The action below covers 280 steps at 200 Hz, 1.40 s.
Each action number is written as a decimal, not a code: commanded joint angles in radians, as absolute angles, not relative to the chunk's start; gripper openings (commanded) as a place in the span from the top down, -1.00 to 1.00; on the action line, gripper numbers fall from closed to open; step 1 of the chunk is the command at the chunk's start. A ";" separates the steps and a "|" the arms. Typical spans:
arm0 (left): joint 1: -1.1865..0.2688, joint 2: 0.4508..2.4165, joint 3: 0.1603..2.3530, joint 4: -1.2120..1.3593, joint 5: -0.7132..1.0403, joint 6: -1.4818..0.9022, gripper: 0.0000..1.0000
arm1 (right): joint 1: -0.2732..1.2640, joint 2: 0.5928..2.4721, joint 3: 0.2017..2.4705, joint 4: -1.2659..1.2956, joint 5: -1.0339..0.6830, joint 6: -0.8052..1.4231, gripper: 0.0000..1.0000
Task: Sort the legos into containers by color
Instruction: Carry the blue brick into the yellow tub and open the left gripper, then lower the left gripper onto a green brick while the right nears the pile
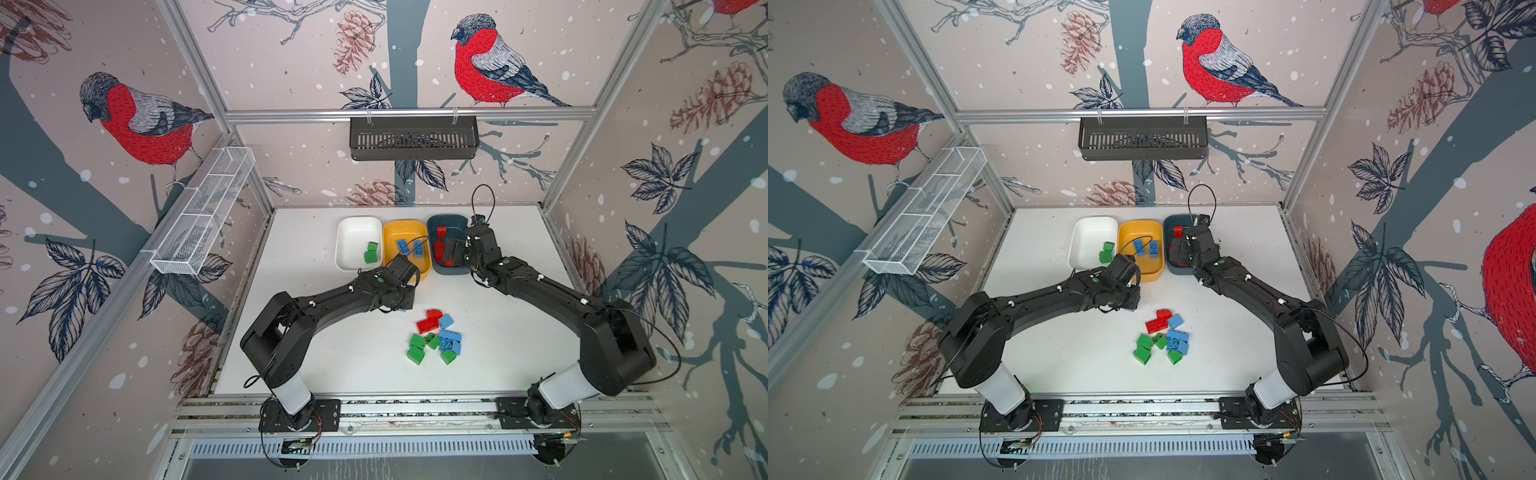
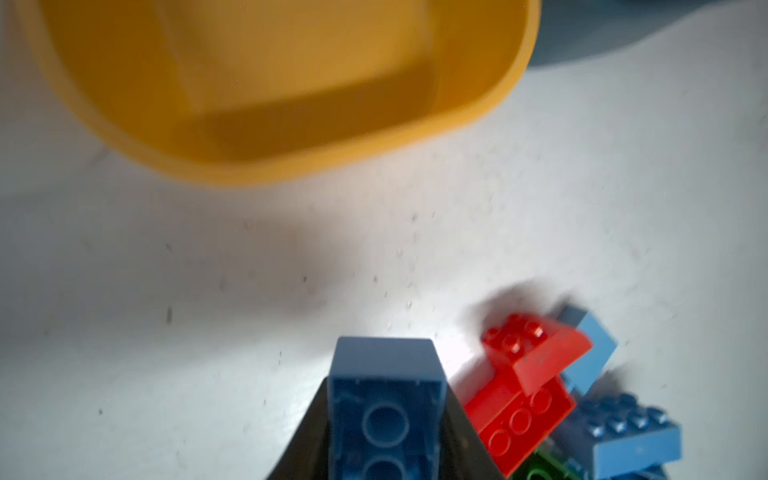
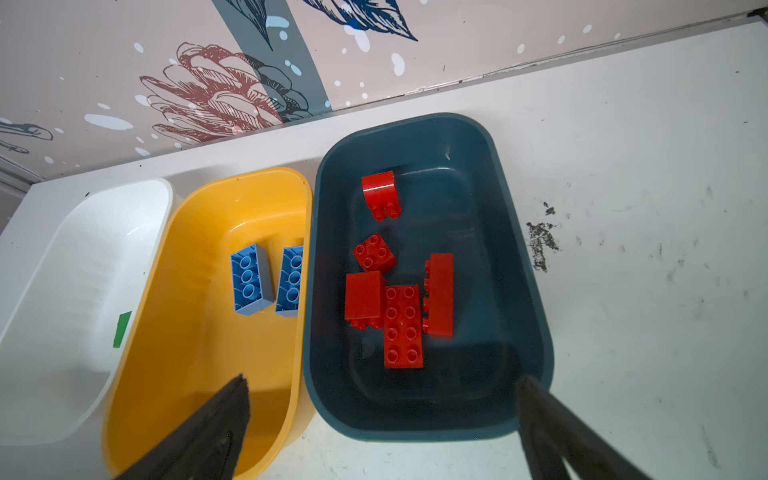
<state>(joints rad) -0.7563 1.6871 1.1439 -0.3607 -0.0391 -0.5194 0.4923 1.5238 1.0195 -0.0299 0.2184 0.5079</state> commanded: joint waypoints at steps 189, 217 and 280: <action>-0.635 2.044 1.677 -0.328 -0.249 -0.389 -0.24 | 0.492 1.307 0.807 -0.090 0.338 0.540 -0.99; -0.637 2.006 1.637 -0.302 -0.184 -0.372 -0.48 | 0.492 1.295 0.776 -0.098 0.334 0.565 -0.99; -0.654 1.899 1.514 -0.239 -0.105 -0.351 -0.93 | 0.498 1.279 0.707 -0.094 0.288 0.581 -1.00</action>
